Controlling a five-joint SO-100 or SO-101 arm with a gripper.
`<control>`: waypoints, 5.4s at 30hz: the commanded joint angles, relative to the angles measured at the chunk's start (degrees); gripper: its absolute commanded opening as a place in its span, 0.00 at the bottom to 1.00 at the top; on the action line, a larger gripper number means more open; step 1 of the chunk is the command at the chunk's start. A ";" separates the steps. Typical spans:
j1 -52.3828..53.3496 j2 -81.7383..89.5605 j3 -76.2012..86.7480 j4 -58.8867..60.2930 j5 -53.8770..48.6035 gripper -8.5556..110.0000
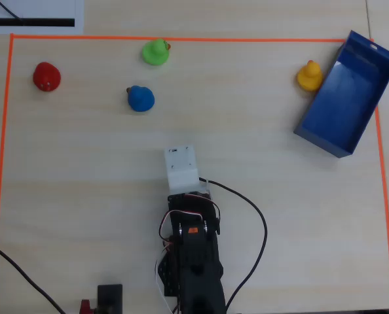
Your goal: Grasp red duck and put it into box.
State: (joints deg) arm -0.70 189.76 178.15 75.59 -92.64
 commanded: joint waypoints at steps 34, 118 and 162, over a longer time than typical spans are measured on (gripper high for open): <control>-20.65 -48.34 -21.27 -62.93 14.06 0.19; -28.83 -137.72 -105.38 -75.23 20.39 0.07; 50.19 -128.76 -126.12 -41.22 17.67 0.07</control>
State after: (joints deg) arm 50.10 62.93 56.34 37.27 -74.36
